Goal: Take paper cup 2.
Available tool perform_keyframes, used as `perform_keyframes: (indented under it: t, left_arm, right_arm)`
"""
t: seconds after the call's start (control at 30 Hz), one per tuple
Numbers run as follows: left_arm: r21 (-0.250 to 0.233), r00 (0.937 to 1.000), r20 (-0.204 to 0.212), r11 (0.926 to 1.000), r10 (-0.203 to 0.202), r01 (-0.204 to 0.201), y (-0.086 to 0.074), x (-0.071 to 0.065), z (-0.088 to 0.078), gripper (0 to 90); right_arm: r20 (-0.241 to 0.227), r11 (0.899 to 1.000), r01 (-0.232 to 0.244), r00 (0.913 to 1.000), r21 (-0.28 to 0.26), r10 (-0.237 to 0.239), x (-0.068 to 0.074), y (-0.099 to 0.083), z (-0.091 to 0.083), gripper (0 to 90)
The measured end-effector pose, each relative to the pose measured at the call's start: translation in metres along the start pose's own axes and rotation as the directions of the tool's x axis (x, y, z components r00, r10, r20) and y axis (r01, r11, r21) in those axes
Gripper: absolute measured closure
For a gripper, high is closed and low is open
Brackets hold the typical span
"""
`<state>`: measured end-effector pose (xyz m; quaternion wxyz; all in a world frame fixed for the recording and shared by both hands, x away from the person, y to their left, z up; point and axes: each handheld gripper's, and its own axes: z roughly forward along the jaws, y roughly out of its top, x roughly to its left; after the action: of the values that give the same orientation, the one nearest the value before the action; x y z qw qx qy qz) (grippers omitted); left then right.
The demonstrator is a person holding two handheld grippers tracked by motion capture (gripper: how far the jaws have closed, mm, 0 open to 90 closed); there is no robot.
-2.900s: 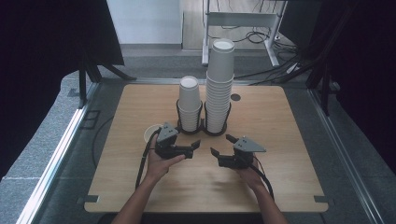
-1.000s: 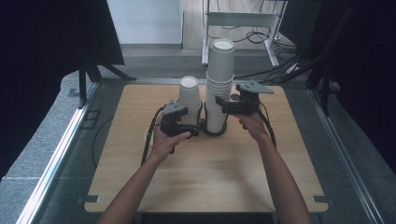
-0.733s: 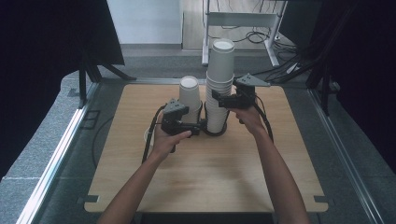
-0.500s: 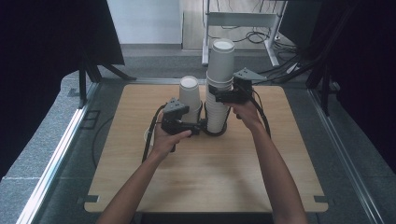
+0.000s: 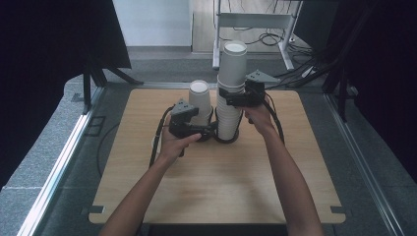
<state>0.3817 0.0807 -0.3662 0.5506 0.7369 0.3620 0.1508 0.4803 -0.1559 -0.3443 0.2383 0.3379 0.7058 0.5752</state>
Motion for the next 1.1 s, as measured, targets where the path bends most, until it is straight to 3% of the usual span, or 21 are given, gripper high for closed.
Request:
perform_keyframes:
  t: [0.67, 0.83, 1.1]
  left_arm:
    - [-0.043, 0.9999, 0.015, 0.999, -0.005, 0.006, 0.04, 0.01, 0.007, 8.7]
    - [-0.055, 0.9985, 0.034, 0.9975, -0.043, 0.045, 0.049, 0.019, 0.011, 8.5]
    - [-0.069, 0.9993, 0.023, 0.9971, -0.031, 0.032, 0.059, 0.024, 0.019, 8.5]
  right_arm:
    - [0.002, 1.0, 0.012, 0.9999, -0.006, -0.012, 0.004, -0.001, -0.001, 3.4]
    - [0.002, 1.0, 0.013, 0.9999, -0.005, -0.013, 0.004, -0.001, -0.002, 3.4]
    - [0.002, 1.0, 0.014, 0.9999, -0.008, -0.014, 0.004, -0.001, -0.002, 3.4]
